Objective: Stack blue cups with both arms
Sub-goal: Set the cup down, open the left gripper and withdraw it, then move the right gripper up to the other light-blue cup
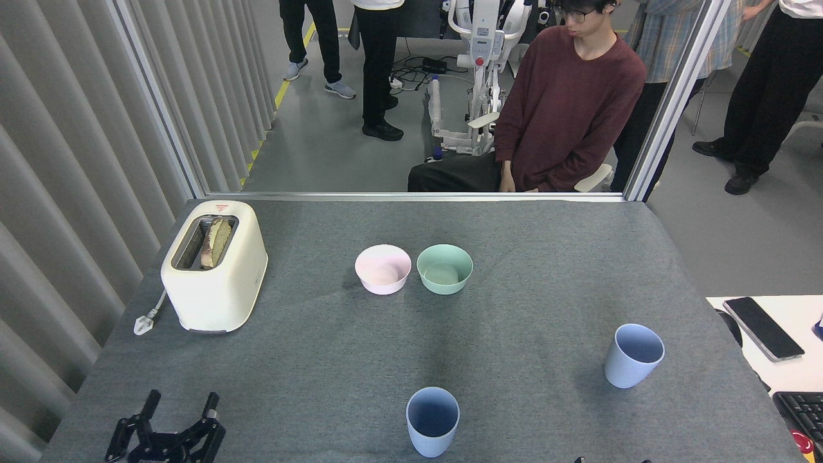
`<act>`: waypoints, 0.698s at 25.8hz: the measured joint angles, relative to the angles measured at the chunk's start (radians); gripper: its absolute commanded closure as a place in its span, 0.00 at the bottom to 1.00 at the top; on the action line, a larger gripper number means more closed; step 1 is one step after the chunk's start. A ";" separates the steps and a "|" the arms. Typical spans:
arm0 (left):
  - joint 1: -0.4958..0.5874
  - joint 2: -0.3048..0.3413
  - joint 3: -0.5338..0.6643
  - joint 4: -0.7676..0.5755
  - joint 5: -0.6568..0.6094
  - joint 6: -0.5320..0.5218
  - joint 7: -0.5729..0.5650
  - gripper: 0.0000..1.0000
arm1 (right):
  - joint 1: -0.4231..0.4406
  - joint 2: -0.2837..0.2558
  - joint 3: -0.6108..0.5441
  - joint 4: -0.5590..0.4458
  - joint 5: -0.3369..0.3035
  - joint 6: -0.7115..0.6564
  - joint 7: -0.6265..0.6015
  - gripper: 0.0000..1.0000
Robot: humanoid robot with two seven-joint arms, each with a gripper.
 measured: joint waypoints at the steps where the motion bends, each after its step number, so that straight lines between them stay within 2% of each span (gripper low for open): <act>1: 0.030 -0.001 0.014 -0.031 0.012 0.021 -0.029 0.00 | -0.008 -0.001 -0.001 0.008 0.000 0.005 0.008 0.00; 7: 0.158 -0.010 0.043 -0.223 0.068 0.120 -0.151 0.00 | -0.041 -0.004 -0.042 0.028 -0.007 0.044 0.049 0.00; 14: 0.177 -0.019 0.045 -0.291 0.076 0.138 -0.179 0.00 | -0.067 -0.019 -0.102 0.019 -0.025 0.048 0.070 0.00; 18: 0.178 -0.026 0.043 -0.314 0.074 0.139 -0.180 0.00 | -0.125 -0.030 -0.125 0.073 -0.046 0.049 0.073 0.00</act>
